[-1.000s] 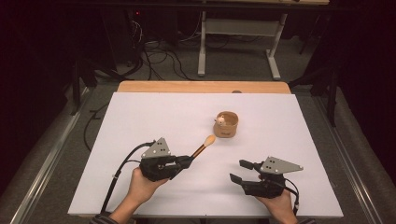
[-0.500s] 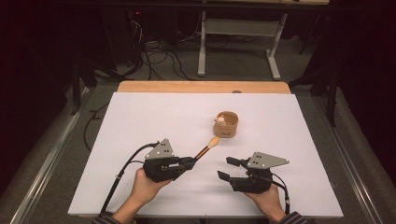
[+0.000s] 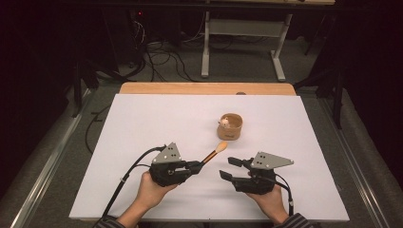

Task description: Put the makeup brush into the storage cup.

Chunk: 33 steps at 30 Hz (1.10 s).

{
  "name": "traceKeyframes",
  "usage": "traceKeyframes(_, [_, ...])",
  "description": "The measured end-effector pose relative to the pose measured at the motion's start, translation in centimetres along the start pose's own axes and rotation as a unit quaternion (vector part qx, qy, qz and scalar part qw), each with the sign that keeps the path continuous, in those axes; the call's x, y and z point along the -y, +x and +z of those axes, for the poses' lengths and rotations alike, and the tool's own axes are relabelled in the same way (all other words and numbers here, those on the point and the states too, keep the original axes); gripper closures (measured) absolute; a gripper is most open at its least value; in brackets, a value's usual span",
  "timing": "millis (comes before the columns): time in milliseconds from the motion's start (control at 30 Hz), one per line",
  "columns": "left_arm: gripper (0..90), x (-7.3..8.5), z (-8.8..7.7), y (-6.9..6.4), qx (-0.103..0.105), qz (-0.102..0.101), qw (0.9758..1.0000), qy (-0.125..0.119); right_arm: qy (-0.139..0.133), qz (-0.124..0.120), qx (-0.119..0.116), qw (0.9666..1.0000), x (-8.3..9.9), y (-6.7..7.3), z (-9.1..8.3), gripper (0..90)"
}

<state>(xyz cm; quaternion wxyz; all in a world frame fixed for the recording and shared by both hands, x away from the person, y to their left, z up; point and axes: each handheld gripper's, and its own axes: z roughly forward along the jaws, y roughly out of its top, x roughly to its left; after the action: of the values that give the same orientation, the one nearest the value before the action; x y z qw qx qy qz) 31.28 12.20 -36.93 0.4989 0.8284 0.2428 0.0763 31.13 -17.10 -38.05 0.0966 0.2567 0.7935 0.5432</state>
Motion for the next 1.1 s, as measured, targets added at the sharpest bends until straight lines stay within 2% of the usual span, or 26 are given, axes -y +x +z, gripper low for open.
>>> traceKeyframes(367, [78.4, -0.1, 0.5, -0.3, 0.004, 0.004, 1.0000, -0.001, -0.004, 0.001, -0.015, 0.9999, -0.6, 0.2, 0.7, 49.1])
traceKeyframes(800, [78.4, -0.1, 0.9, -0.5, 0.008, 0.007, 0.9999, 0.001, -0.009, 0.016, -0.041, 0.9990, -1.2, 0.4, 1.6, 54.2])
traceKeyframes(1100, [78.4, -0.1, 1.1, -0.6, 0.008, 0.010, 0.9999, 0.003, -0.018, 0.026, -0.044, 0.9985, -1.6, 0.4, 2.0, 56.8])
